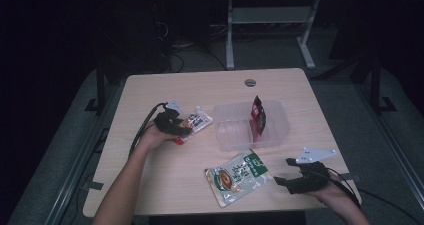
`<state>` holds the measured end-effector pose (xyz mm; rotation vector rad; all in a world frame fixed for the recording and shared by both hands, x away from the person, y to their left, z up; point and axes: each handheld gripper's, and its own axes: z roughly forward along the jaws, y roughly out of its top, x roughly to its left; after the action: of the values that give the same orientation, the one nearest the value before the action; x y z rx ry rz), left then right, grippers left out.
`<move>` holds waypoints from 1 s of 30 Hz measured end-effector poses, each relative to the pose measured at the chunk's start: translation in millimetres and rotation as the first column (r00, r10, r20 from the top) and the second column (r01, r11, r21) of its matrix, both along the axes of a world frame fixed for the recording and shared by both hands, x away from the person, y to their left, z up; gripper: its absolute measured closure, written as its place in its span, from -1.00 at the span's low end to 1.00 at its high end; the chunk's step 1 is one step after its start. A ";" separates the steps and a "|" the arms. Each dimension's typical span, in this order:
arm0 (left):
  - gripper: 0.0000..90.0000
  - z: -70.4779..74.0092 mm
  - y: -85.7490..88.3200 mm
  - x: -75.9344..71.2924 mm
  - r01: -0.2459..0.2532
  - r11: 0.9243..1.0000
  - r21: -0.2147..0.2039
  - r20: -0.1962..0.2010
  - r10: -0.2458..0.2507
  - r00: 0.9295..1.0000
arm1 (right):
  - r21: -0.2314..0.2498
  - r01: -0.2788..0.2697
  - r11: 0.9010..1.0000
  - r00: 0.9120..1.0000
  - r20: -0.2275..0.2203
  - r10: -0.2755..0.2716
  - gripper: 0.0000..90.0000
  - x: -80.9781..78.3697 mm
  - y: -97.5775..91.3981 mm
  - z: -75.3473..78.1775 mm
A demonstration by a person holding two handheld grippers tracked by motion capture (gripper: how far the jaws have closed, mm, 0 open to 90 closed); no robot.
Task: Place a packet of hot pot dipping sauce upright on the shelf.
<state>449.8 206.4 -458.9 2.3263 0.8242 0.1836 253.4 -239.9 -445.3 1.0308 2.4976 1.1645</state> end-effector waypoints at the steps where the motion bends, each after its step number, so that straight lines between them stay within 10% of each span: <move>1: 0.25 -0.1 -0.4 -0.6 -0.009 1.000 -0.023 -0.003 0.009 1.000 | 0.000 0.001 1.000 1.000 -0.001 -0.001 -0.56 0.0 0.0 0.0; 10: 0.92 8.5 7.1 0.5 0.008 0.995 -0.100 -0.011 -0.009 1.000 | -0.002 0.003 1.000 1.000 -0.003 -0.003 -0.55 0.0 -1.3 0.5; 30: 0.98 46.0 36.5 -38.7 0.039 0.983 -0.179 0.010 -0.038 0.999 | 0.021 0.043 0.999 0.997 -0.064 -0.041 -0.65 8.9 3.3 9.8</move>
<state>411.2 242.9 -412.9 2.1696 0.7600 0.0961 262.4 -236.5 -435.5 1.1384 2.5032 1.1683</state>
